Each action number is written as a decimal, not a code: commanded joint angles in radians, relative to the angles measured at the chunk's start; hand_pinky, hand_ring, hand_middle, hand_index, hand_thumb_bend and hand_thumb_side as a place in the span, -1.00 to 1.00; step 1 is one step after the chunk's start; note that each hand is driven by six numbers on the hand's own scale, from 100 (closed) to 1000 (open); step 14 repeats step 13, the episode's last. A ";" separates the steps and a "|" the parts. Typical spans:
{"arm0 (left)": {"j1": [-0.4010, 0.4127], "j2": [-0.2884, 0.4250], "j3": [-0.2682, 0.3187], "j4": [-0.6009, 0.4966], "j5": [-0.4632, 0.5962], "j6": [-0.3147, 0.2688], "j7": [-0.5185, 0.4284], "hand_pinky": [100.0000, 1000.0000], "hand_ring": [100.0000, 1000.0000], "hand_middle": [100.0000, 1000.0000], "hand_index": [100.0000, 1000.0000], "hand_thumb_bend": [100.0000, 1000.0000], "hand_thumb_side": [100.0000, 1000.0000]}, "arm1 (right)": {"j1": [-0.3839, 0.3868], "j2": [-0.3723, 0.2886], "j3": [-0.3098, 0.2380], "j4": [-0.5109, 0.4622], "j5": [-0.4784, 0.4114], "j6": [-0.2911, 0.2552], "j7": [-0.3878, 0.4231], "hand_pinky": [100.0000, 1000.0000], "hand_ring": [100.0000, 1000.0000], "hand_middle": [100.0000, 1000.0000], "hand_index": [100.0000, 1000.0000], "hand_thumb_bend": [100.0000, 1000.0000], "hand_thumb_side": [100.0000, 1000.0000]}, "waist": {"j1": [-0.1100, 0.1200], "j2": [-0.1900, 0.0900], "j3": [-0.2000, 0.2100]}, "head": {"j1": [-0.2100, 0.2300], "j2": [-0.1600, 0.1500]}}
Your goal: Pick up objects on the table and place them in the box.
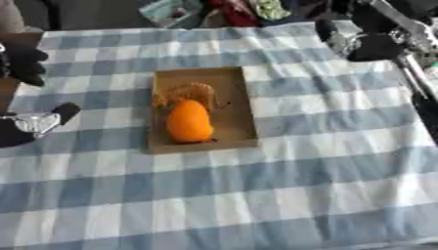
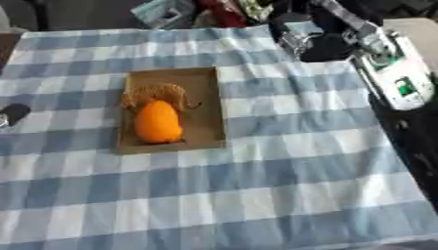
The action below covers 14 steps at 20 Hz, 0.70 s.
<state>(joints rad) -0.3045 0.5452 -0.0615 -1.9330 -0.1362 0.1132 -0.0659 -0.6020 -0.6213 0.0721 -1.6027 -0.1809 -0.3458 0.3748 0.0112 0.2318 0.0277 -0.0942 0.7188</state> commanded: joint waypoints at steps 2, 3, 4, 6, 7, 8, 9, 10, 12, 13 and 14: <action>0.022 -0.016 0.039 0.009 0.032 -0.002 0.080 0.11 -0.06 -0.08 0.30 0.14 -1.00 | 0.059 0.004 -0.070 -0.128 -0.078 0.075 -0.036 0.40 0.62 0.49 0.55 -1.00 -0.30 | 0.003 -0.012 -0.012 | 0.019 0.002; 0.029 -0.022 0.042 0.014 0.040 -0.002 0.100 0.11 -0.06 -0.08 0.29 0.13 -1.00 | 0.074 0.016 -0.082 -0.143 -0.085 0.089 -0.041 0.39 0.61 0.48 0.55 -1.00 -0.31 | 0.004 -0.012 -0.015 | 0.023 0.004; 0.036 -0.028 0.044 0.018 0.048 -0.003 0.118 0.11 -0.06 -0.08 0.29 0.13 -1.00 | 0.092 0.029 -0.097 -0.156 -0.091 0.101 -0.050 0.39 0.60 0.47 0.54 -1.00 -0.32 | 0.004 -0.011 -0.018 | 0.028 0.006; 0.049 -0.037 0.046 0.022 0.059 -0.009 0.143 0.10 -0.07 -0.08 0.29 0.13 -1.00 | 0.128 0.049 -0.119 -0.179 -0.096 0.121 -0.068 0.38 0.59 0.46 0.54 -1.00 -0.28 | 0.005 -0.009 -0.023 | 0.035 0.010; 0.054 -0.040 0.048 0.022 0.062 -0.013 0.152 0.10 -0.07 -0.09 0.29 0.13 -1.00 | 0.143 0.056 -0.125 -0.188 -0.094 0.129 -0.071 0.38 0.59 0.46 0.54 -1.00 -0.26 | 0.005 -0.009 -0.025 | 0.037 0.011; 0.062 -0.046 0.051 0.021 0.064 -0.016 0.161 0.10 -0.07 -0.09 0.29 0.13 -1.00 | 0.159 0.065 -0.130 -0.194 -0.090 0.136 -0.071 0.38 0.59 0.46 0.54 -1.00 -0.23 | 0.005 -0.007 -0.027 | 0.040 0.010; 0.069 -0.052 0.054 0.021 0.066 -0.019 0.169 0.10 -0.07 -0.09 0.28 0.13 -1.00 | 0.172 0.074 -0.134 -0.199 -0.086 0.142 -0.071 0.38 0.58 0.46 0.54 -1.00 -0.21 | 0.006 -0.005 -0.030 | 0.043 0.010; 0.075 -0.057 0.054 0.021 0.067 -0.022 0.174 0.10 -0.07 -0.09 0.29 0.13 -1.00 | 0.184 0.084 -0.137 -0.202 -0.081 0.148 -0.071 0.38 0.58 0.45 0.54 -1.00 -0.20 | 0.006 -0.003 -0.034 | 0.047 0.011; 0.083 -0.066 0.053 0.023 0.067 -0.025 0.178 0.10 -0.07 -0.09 0.29 0.13 -1.00 | 0.202 0.101 -0.144 -0.207 -0.074 0.156 -0.072 0.38 0.57 0.44 0.54 -1.00 -0.16 | 0.006 0.000 -0.039 | 0.054 0.017; 0.086 -0.071 0.054 0.024 0.066 -0.027 0.179 0.10 -0.07 -0.09 0.29 0.13 -1.00 | 0.210 0.108 -0.146 -0.209 -0.071 0.160 -0.072 0.38 0.57 0.43 0.53 -1.00 -0.16 | 0.006 0.001 -0.040 | 0.057 0.020; 0.086 -0.071 0.054 0.024 0.066 -0.027 0.179 0.10 -0.07 -0.09 0.29 0.13 -1.00 | 0.210 0.108 -0.146 -0.209 -0.071 0.160 -0.072 0.38 0.57 0.43 0.53 -1.00 -0.16 | 0.006 0.001 -0.040 | 0.057 0.020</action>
